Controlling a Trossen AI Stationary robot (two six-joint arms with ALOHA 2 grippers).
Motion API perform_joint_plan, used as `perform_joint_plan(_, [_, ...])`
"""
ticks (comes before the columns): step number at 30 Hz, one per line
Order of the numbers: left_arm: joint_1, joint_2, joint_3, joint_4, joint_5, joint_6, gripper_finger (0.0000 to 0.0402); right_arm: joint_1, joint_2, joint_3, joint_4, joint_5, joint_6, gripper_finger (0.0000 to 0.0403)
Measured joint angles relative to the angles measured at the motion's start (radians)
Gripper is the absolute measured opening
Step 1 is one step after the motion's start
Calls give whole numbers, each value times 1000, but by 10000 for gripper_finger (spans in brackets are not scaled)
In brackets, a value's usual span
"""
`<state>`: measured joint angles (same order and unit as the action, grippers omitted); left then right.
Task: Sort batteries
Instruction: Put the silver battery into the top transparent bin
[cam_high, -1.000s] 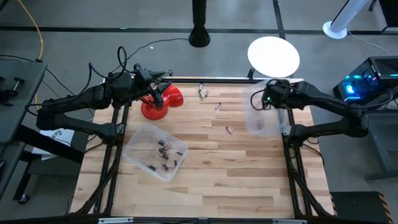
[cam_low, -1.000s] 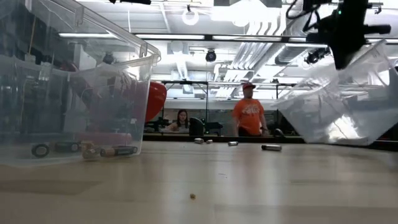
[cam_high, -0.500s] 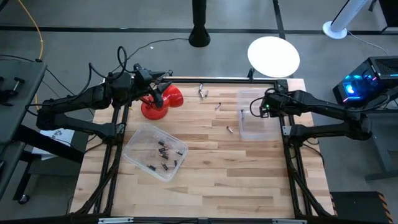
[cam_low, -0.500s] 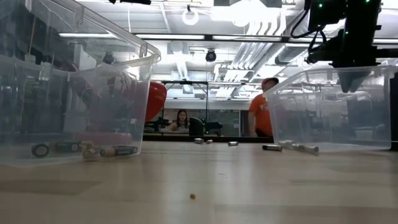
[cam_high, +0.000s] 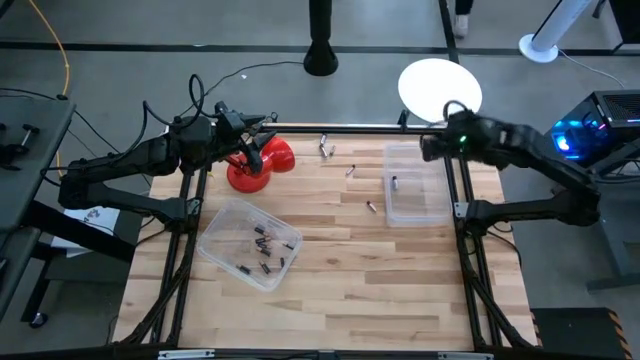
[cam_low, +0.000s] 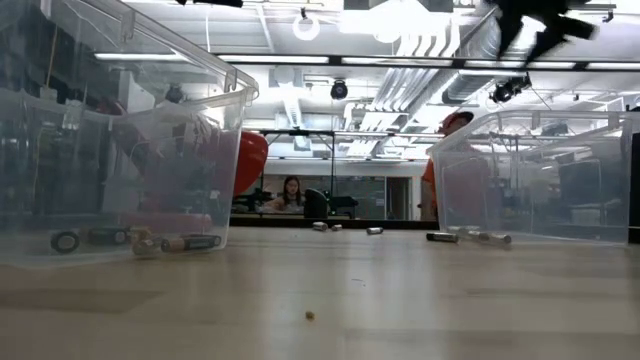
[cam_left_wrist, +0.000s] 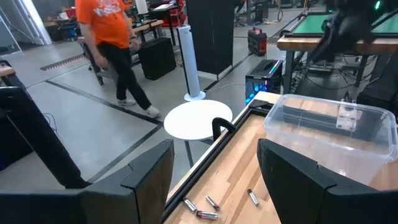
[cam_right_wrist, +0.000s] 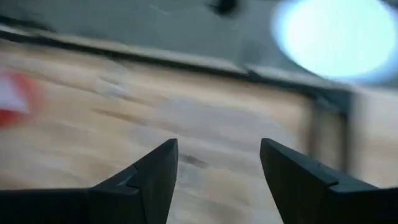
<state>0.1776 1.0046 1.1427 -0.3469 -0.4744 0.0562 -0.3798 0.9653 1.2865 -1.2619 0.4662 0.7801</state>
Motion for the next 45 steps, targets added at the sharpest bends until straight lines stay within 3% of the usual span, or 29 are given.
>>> perform_joint_plan(6, [0, 0, 0, 0, 1, -21, 227, 1, 108, 30, 418, -222, -175, 219])
perform_joint_plan(11, [0, 0, 0, 0, 50, -54, 227, 19, 380, 28, 710, -385, -213, 202])
perform_joint_plan(13, [-1, 0, 0, 0, 52, -53, 227, 23, 497, 64, 742, -415, -199, 197])
perform_joint_plan(20, [-1, 0, 0, 0, 54, -78, 227, -12, 868, 315, 555, -400, -166, 186])
perform_joint_plan(26, [-1, 0, 0, -1, 82, -79, 227, -47, 1073, 488, 359, -390, -54, 185])
perform_joint_plan(37, [-1, 0, 0, -1, 83, -59, 227, -98, 1228, 548, 183, -420, -41, 185])
perform_joint_plan(45, [-1, 0, 0, -2, 103, -43, 227, -98, 1275, 548, 132, -469, -125, 185])
